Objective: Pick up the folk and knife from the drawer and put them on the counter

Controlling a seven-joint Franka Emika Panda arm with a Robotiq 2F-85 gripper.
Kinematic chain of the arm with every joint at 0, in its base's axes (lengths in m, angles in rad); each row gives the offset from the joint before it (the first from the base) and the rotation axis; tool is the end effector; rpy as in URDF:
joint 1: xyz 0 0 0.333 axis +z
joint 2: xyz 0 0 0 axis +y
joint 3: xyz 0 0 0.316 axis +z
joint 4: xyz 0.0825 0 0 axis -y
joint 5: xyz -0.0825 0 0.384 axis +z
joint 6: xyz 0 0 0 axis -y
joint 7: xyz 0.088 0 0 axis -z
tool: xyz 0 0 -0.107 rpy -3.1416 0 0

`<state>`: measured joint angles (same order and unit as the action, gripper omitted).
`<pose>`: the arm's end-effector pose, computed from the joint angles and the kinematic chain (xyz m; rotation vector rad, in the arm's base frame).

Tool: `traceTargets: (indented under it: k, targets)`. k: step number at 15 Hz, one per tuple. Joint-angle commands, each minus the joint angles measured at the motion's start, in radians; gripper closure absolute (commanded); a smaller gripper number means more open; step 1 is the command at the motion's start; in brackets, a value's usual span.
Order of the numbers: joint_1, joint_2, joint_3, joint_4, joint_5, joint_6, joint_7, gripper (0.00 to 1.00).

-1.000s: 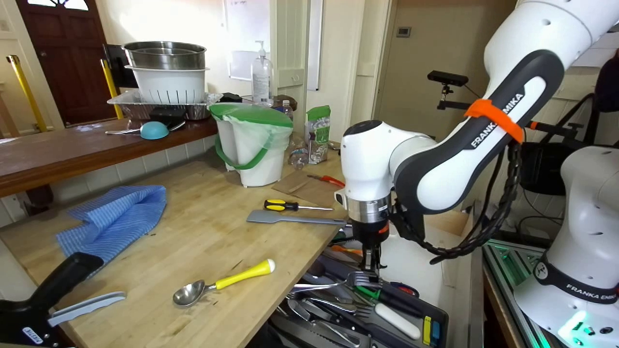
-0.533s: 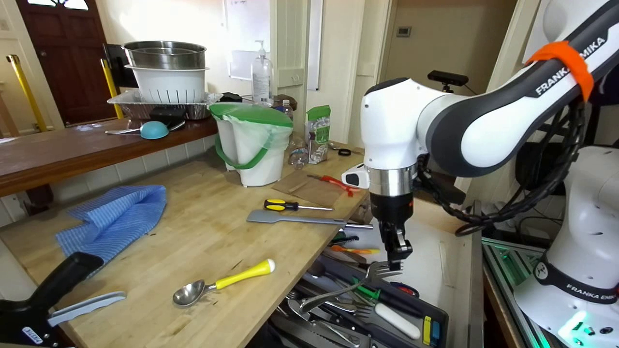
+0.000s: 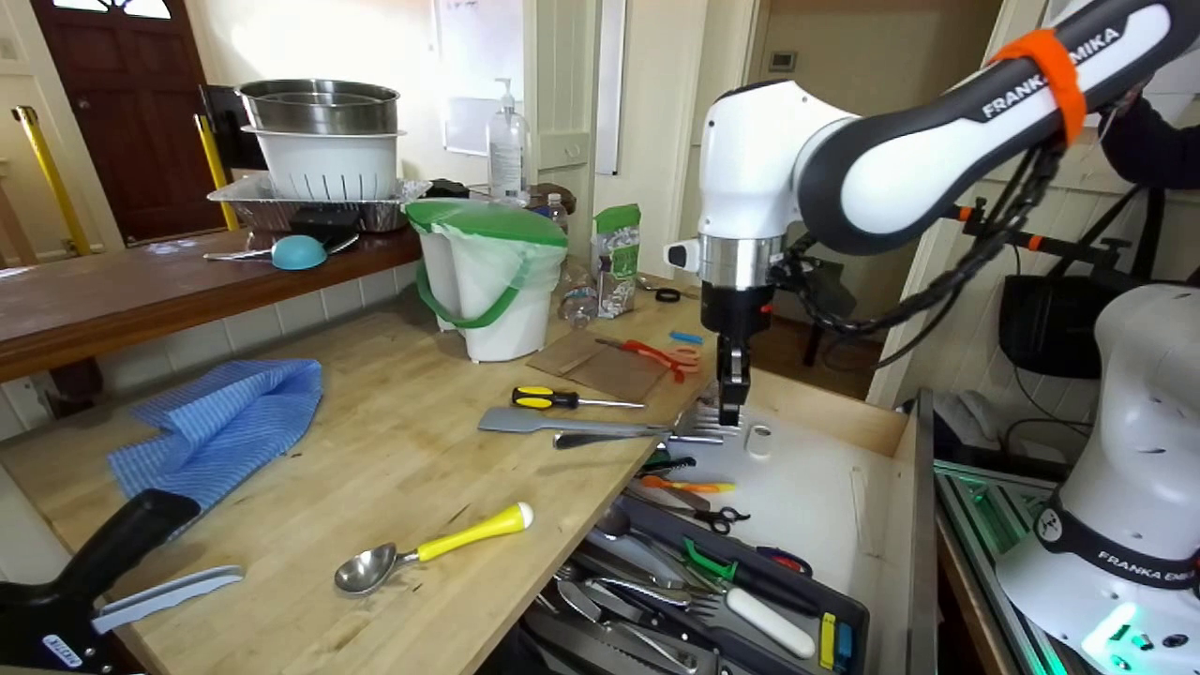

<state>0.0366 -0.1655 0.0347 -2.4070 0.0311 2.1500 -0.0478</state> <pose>0.4580 0.0340 0.3696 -3.1159 -0.1562 0.1432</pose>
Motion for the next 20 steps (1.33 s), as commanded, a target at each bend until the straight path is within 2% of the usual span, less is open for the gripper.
traceTargets:
  k: [1,6,8,11,15,18,19,20]
  targets:
    - [-0.043,0.165,-0.043,0.209,-0.027,-0.073,0.002,0.99]
    - [-0.047,0.37,-0.045,0.509,-0.029,-0.122,0.012,0.99]
    - [-0.034,0.461,-0.036,0.629,-0.023,-0.158,0.065,0.99]
    - [0.005,0.6,-0.03,0.799,-0.029,-0.201,0.222,0.99]
    - [0.057,0.71,-0.028,0.922,-0.026,-0.214,0.328,0.99]
    - [0.089,0.76,-0.034,0.967,-0.02,-0.231,0.407,0.99]
    - [0.095,0.754,-0.032,0.965,-0.017,-0.244,0.418,0.72]
    - [0.105,0.731,-0.034,0.95,-0.022,-0.251,0.437,0.71]
